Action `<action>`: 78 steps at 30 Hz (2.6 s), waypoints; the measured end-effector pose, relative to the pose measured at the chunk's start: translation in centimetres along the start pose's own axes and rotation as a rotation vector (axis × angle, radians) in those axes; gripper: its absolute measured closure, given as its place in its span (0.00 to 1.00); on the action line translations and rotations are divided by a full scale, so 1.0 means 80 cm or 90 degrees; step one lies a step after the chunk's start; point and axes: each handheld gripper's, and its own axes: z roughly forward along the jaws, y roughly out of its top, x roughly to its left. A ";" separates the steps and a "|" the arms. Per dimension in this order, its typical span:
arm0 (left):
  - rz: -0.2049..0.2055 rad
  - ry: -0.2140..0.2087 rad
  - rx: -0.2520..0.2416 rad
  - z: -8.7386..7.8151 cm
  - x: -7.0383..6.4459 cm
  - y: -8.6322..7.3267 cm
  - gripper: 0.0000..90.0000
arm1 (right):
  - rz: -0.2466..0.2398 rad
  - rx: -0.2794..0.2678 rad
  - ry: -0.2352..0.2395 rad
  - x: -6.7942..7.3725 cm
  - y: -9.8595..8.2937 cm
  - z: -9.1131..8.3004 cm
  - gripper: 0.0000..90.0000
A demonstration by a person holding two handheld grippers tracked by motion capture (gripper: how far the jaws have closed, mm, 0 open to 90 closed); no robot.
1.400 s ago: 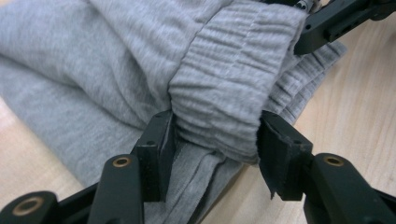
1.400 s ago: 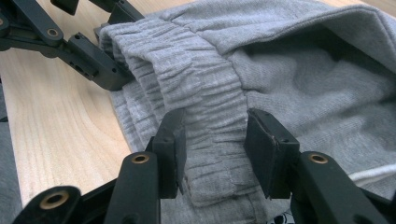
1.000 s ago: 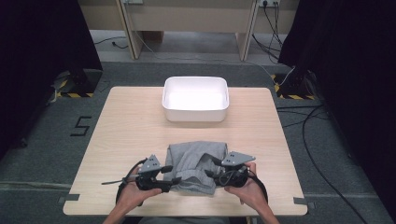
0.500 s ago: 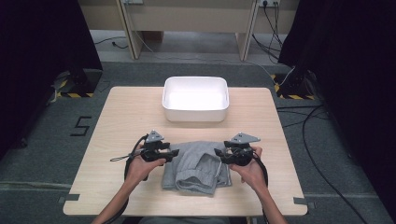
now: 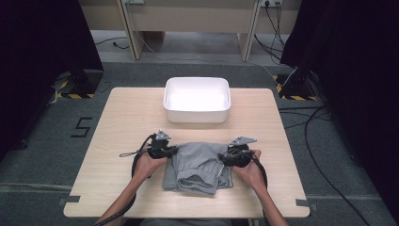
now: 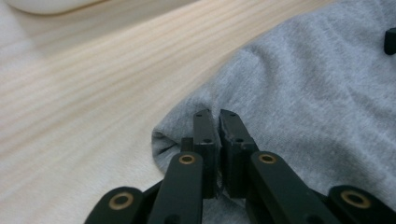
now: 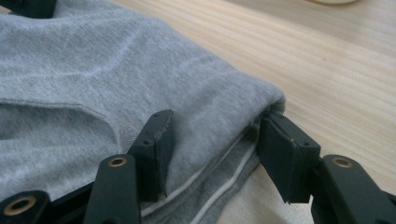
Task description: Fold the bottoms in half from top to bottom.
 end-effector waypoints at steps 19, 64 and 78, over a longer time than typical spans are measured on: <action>-0.112 0.031 -0.108 -0.010 0.034 0.022 0.55 | -0.019 -0.043 -0.034 0.003 0.018 -0.014 0.47; -0.092 -0.002 -0.079 -0.029 0.016 -0.026 0.52 | -0.059 -0.053 0.070 0.043 0.038 -0.010 0.45; -0.090 -0.020 -0.075 -0.046 0.004 -0.031 0.42 | -0.030 -0.061 0.061 0.028 0.034 -0.020 0.43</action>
